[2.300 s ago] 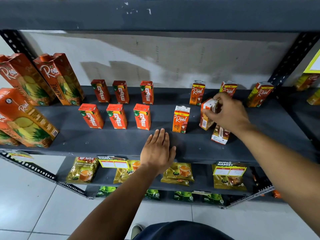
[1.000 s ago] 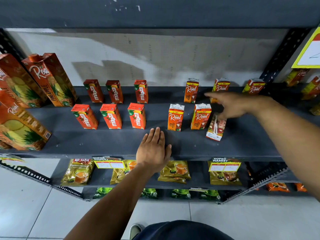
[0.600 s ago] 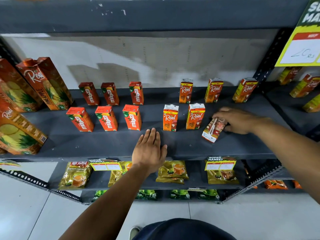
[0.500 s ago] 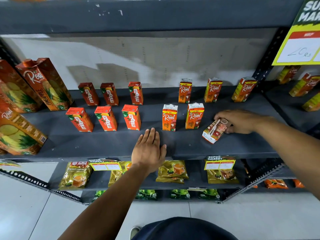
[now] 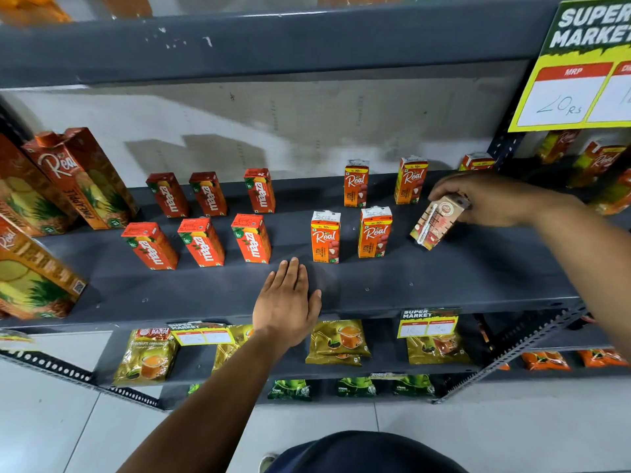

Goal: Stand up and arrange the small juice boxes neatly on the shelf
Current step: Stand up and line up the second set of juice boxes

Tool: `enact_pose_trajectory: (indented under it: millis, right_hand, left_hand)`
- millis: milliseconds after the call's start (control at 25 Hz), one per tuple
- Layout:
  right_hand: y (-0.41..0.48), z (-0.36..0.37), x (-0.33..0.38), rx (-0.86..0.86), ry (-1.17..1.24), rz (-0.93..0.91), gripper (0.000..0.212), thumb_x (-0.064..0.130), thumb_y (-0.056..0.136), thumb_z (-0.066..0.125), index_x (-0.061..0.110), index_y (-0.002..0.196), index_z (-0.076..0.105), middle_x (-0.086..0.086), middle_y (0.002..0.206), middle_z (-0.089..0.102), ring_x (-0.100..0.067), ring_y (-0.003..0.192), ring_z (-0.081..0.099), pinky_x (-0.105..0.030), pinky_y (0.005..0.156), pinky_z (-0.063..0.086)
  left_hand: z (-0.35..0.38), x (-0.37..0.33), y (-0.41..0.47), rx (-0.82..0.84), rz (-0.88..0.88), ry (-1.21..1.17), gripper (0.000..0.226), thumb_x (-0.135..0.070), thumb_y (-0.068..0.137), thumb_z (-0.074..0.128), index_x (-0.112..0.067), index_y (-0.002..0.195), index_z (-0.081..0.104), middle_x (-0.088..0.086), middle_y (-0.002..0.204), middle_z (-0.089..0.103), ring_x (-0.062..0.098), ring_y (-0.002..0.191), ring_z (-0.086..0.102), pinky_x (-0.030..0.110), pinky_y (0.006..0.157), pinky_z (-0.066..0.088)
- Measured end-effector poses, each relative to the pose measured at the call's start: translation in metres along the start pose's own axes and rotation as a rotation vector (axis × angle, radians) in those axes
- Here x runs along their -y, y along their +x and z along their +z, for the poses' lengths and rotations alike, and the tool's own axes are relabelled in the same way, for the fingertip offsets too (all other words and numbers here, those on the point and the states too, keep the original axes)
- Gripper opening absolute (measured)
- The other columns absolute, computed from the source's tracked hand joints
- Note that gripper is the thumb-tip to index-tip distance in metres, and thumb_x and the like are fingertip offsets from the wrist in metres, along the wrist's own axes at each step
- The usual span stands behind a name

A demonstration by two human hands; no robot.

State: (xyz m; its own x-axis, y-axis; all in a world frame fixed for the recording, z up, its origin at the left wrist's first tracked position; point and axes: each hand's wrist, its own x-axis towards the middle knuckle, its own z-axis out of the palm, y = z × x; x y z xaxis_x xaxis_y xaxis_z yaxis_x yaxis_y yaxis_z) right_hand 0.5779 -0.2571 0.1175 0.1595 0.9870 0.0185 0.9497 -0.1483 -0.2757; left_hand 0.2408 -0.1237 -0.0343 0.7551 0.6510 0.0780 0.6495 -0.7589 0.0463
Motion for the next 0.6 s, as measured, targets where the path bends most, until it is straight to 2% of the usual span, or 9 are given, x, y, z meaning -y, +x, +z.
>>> enact_pose_trajectory:
  millis: [80, 160, 280, 360, 480, 600]
  right_hand:
    - [0.004, 0.002, 0.001, 0.035, -0.051, -0.014, 0.048, -0.009, 0.076, 0.067, 0.017, 0.116, 0.064, -0.006, 0.123, 0.063, -0.020, 0.112, 0.056, -0.031, 0.096, 0.042]
    - [0.008, 0.008, 0.004, 0.082, -0.173, -0.030, 0.058, -0.015, 0.076, 0.057, 0.021, 0.122, 0.062, -0.005, 0.132, 0.058, -0.024, 0.122, 0.051, -0.039, 0.104, 0.039]
    - [0.009, 0.014, 0.004, 0.121, -0.268, -0.044, 0.079, -0.019, 0.074, 0.050, 0.028, 0.138, 0.047, 0.003, 0.150, 0.041, -0.021, 0.137, 0.034, -0.029, 0.113, 0.023]
    - [0.008, 0.012, 0.003, 0.129, -0.300, -0.049, 0.082, -0.014, 0.076, 0.051, 0.034, 0.142, 0.039, 0.008, 0.155, 0.030, -0.018, 0.140, 0.026, -0.025, 0.113, 0.014]
    - [0.012, 0.008, -0.002, 0.165, -0.335, -0.034, 0.069, 0.017, 0.083, 0.068, 0.029, 0.143, 0.038, -0.001, 0.149, 0.041, -0.022, 0.134, 0.037, -0.034, 0.110, 0.029]
    - [0.013, 0.004, -0.008, 0.190, -0.283, 0.170, 0.086, 0.058, 0.076, 0.067, 0.027, 0.147, 0.029, -0.008, 0.148, 0.041, -0.027, 0.129, 0.044, -0.034, 0.102, 0.037]
  left_hand:
    - [0.000, 0.000, 0.000, -0.002, 0.000, 0.004, 0.075, -0.052, 0.092, 0.004, -0.006, 0.148, 0.024, 0.012, 0.158, 0.019, 0.025, 0.146, 0.012, 0.037, 0.118, 0.008]
    - [0.000, 0.000, 0.000, 0.000, -0.003, 0.005, 0.077, -0.053, 0.091, 0.002, -0.006, 0.148, 0.024, 0.012, 0.158, 0.019, 0.025, 0.146, 0.012, 0.037, 0.118, 0.008]
    - [0.001, 0.000, 0.000, -0.001, 0.000, 0.004, 0.079, -0.054, 0.089, -0.001, -0.006, 0.148, 0.023, 0.012, 0.159, 0.019, 0.025, 0.146, 0.012, 0.037, 0.117, 0.007]
    - [0.001, 0.000, 0.001, -0.001, -0.003, 0.000, 0.080, -0.054, 0.089, -0.002, -0.006, 0.148, 0.023, 0.012, 0.159, 0.019, 0.025, 0.146, 0.012, 0.037, 0.117, 0.007]
    - [0.003, 0.001, 0.002, -0.002, -0.005, 0.003, 0.080, -0.054, 0.089, -0.001, -0.006, 0.148, 0.024, 0.012, 0.158, 0.019, 0.025, 0.146, 0.012, 0.037, 0.117, 0.007]
    - [0.004, 0.001, 0.002, -0.002, -0.007, 0.000, 0.080, -0.054, 0.089, -0.001, -0.007, 0.148, 0.024, 0.011, 0.158, 0.019, 0.025, 0.146, 0.012, 0.037, 0.117, 0.007]
